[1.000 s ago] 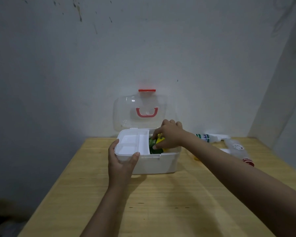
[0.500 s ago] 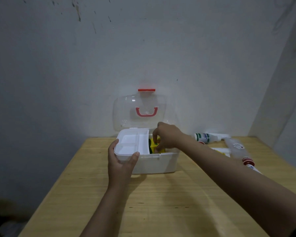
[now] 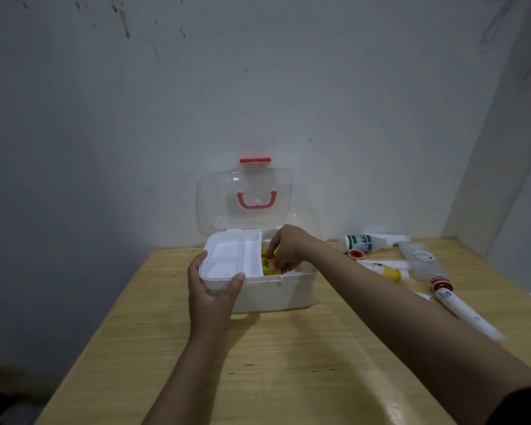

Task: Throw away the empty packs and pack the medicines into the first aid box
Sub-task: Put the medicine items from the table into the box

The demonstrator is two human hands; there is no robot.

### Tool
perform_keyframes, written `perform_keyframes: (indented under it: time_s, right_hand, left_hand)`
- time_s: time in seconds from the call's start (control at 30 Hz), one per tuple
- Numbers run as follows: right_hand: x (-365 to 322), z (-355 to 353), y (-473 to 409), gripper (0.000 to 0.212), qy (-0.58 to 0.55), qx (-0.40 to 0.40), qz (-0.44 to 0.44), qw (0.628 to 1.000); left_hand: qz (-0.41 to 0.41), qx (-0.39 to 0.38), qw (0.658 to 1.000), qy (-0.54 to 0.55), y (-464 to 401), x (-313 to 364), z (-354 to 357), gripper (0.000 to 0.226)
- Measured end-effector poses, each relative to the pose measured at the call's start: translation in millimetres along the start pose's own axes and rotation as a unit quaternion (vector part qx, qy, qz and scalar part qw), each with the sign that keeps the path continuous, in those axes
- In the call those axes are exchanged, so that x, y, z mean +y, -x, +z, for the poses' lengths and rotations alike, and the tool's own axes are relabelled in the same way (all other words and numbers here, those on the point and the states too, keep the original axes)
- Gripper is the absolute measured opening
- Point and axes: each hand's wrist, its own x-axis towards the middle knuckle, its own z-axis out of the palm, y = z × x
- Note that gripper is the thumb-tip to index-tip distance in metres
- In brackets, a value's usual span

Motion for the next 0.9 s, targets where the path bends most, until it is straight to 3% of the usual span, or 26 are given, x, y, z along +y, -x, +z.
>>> perform_keyframes:
  time_s: [0.2,0.37,0.47,0.73,0.9]
  right_hand:
    - [-1,-6,11,0.042,-0.050,0.016,0.006,0.999]
    - [25,-31,60,0.030,-0.100,0.194,-0.076,0.973]
    - [65,-39,102,0.020,-0.093,0.275,-0.078,0.954]
    - [208,-23,166,0.021,0.036,0.388,0.098,0.916]
    - [241,-1,181,0.026,0.070,0.415,0.186,0.888]
  left_hand:
    - [0.002,0.004,1.000,0.004,1,3,1,0.071]
    - [0.008,0.010,1.000,0.023,3,7,0,0.068]
    - [0.010,0.015,0.999,0.033,3,6,1,0.067]
    - [0.007,0.014,0.998,0.058,5,8,4,0.065]
    - [0.010,-0.011,0.998,0.068,3,3,-1,0.059]
